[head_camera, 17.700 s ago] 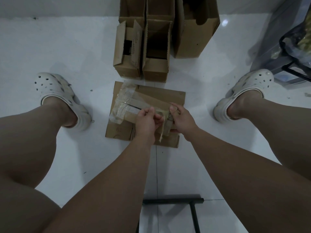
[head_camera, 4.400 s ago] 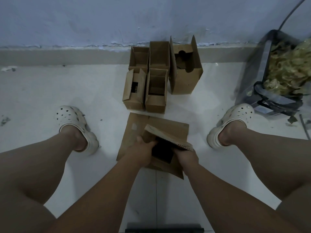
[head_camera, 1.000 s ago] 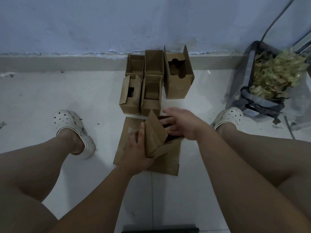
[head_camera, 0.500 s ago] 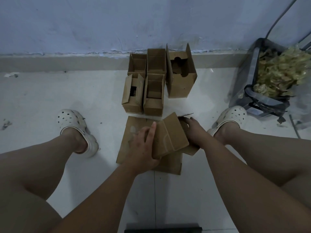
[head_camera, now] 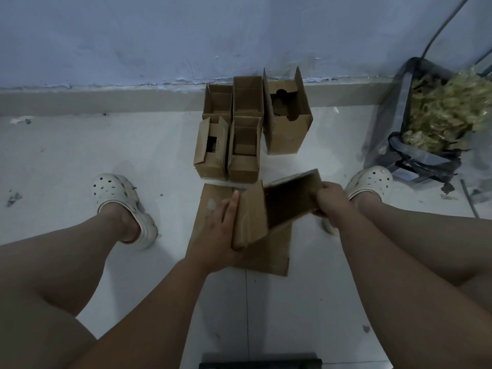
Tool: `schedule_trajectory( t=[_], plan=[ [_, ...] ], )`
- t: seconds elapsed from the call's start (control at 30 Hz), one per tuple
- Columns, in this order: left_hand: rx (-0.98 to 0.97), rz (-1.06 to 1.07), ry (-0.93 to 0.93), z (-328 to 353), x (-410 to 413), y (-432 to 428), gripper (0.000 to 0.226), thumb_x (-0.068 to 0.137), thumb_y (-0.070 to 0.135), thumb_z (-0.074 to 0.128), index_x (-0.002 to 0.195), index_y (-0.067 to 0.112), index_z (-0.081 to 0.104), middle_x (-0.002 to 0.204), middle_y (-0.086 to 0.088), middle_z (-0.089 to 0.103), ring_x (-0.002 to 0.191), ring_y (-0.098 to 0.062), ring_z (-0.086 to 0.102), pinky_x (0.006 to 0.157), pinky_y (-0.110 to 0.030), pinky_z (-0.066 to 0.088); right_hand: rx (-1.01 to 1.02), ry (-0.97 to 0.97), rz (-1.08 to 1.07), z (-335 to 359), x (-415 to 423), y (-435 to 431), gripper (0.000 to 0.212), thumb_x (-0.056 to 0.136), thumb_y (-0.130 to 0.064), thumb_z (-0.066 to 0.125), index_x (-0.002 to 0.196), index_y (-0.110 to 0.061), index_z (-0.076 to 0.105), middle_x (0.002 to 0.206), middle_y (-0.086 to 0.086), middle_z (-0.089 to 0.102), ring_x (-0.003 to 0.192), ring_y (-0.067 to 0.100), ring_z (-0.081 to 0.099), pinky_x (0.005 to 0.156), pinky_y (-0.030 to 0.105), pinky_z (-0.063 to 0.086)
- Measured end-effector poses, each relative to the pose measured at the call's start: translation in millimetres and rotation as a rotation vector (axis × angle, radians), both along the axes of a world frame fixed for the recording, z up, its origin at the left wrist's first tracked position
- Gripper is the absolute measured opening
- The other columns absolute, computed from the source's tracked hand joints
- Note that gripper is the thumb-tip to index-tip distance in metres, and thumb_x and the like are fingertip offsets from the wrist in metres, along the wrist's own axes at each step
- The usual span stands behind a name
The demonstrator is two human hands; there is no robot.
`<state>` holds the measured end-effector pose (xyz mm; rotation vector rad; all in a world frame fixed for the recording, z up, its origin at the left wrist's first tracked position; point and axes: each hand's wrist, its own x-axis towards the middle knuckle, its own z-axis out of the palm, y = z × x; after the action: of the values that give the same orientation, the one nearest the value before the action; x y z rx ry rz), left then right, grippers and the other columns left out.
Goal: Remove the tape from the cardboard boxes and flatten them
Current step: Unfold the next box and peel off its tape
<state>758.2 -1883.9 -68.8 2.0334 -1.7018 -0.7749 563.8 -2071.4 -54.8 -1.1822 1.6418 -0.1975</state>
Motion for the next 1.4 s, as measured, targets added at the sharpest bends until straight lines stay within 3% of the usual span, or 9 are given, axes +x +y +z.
schedule_trajectory(
  t=[0.2, 0.33, 0.47, 0.57, 0.7, 0.87, 1.13, 1.27, 1.4],
  plan=[
    [0.107, 0.403, 0.586, 11.6, -13.7, -24.1, 0.019, 0.091, 0.024, 0.06, 0.109, 0.029, 0.059, 0.099, 0.011, 0.065, 0.099, -0.017, 0.064, 0.086, -0.034, 0.052, 0.271, -0.443, -0.333, 14.1, -1.6, -6.6, 0.033, 0.1, -0.044, 0.046, 0.112, -0.018, 0.064, 0.115, 0.004, 0.069, 0.097, 0.019, 0.066, 0.077, 0.03, 0.051],
    [0.151, 0.618, 0.839, 19.2, -7.7, -34.1, 0.03, 0.089, 0.027, 0.065, 0.118, 0.023, 0.059, 0.095, 0.014, 0.067, 0.084, -0.002, 0.066, 0.066, -0.019, 0.053, 0.066, -0.19, -0.187, -7.4, -1.2, 10.7, 0.06, 0.095, -0.05, 0.054, 0.147, -0.023, 0.037, 0.148, 0.004, 0.043, 0.133, 0.028, 0.043, 0.102, 0.04, 0.037],
    [0.288, 0.769, 1.069, 18.9, 11.9, -30.1, 0.043, 0.085, 0.024, 0.069, 0.124, 0.017, 0.052, 0.108, -0.001, 0.066, 0.084, -0.013, 0.069, 0.061, -0.029, 0.056, 0.128, -0.211, -0.244, -23.8, -10.9, 26.5, 0.068, 0.088, -0.042, 0.068, 0.144, -0.018, 0.037, 0.137, 0.005, 0.052, 0.117, 0.026, 0.054, 0.097, 0.043, 0.046],
    [0.365, 0.799, 1.032, 5.9, 23.9, -16.4, 0.04, 0.085, 0.024, 0.069, 0.121, 0.015, 0.056, 0.112, -0.005, 0.067, 0.088, -0.017, 0.068, 0.065, -0.031, 0.057, 0.266, -0.223, -0.224, -33.0, -14.9, 37.4, 0.041, 0.09, -0.031, 0.069, 0.123, -0.011, 0.055, 0.111, 0.005, 0.066, 0.09, 0.021, 0.062, 0.073, 0.035, 0.05],
    [0.383, 0.892, 0.571, -23.1, 23.1, -3.1, 0.05, 0.085, 0.034, 0.068, 0.125, 0.007, 0.055, 0.118, -0.008, 0.063, 0.104, -0.028, 0.06, 0.092, -0.042, 0.05, 0.394, -0.141, -0.191, -51.9, -14.7, 53.9, 0.031, 0.096, -0.016, 0.061, 0.124, -0.004, 0.057, 0.113, 0.014, 0.066, 0.099, 0.031, 0.062, 0.086, 0.044, 0.05],
    [0.311, 0.894, 0.199, -51.2, 19.3, 2.7, 0.035, 0.096, 0.031, 0.05, 0.119, 0.006, 0.06, 0.114, -0.012, 0.064, 0.105, -0.031, 0.057, 0.079, -0.029, 0.037, 0.381, -0.089, -0.223, -72.2, -9.4, 71.9, 0.027, 0.098, -0.009, 0.054, 0.124, -0.002, 0.056, 0.118, 0.017, 0.063, 0.106, 0.034, 0.061, 0.098, 0.053, 0.048],
    [0.086, 1.357, 0.364, -71.8, 39.3, -24.1, 0.032, 0.1, 0.014, 0.034, 0.12, 0.006, 0.059, 0.104, -0.012, 0.069, 0.095, -0.027, 0.065, 0.089, -0.032, 0.05, 0.254, -0.108, -0.305, -103.8, 10.5, 72.1, 0.023, 0.098, -0.012, 0.056, 0.121, -0.013, 0.055, 0.12, 0.011, 0.061, 0.109, 0.031, 0.059, 0.098, 0.05, 0.049],
    [0.164, 1.31, 0.478, -79.8, 37.3, -33.8, 0.015, 0.097, 0.022, 0.05, 0.089, 0.012, 0.058, 0.072, 0.0, 0.069, 0.046, 0.0, 0.06, 0.046, -0.013, 0.043, 0.207, 0.001, -0.215, -118.5, 22.9, 68.3, 0.031, 0.096, -0.02, 0.06, 0.125, -0.013, 0.049, 0.125, 0.013, 0.059, 0.108, 0.03, 0.058, 0.096, 0.048, 0.049],
    [0.262, 1.178, 0.44, -90.6, 33.5, -37.7, 0.046, 0.092, 0.047, 0.053, 0.065, 0.011, 0.057, 0.045, 0.004, 0.058, 0.042, -0.003, 0.054, 0.048, -0.019, 0.036, 0.072, 0.319, -0.104, -124.3, 38.2, 67.7, 0.058, 0.091, -0.012, 0.06, 0.141, -0.018, 0.031, 0.13, 0.021, 0.043, 0.102, 0.033, 0.051, 0.076, 0.035, 0.04]
  ],
)
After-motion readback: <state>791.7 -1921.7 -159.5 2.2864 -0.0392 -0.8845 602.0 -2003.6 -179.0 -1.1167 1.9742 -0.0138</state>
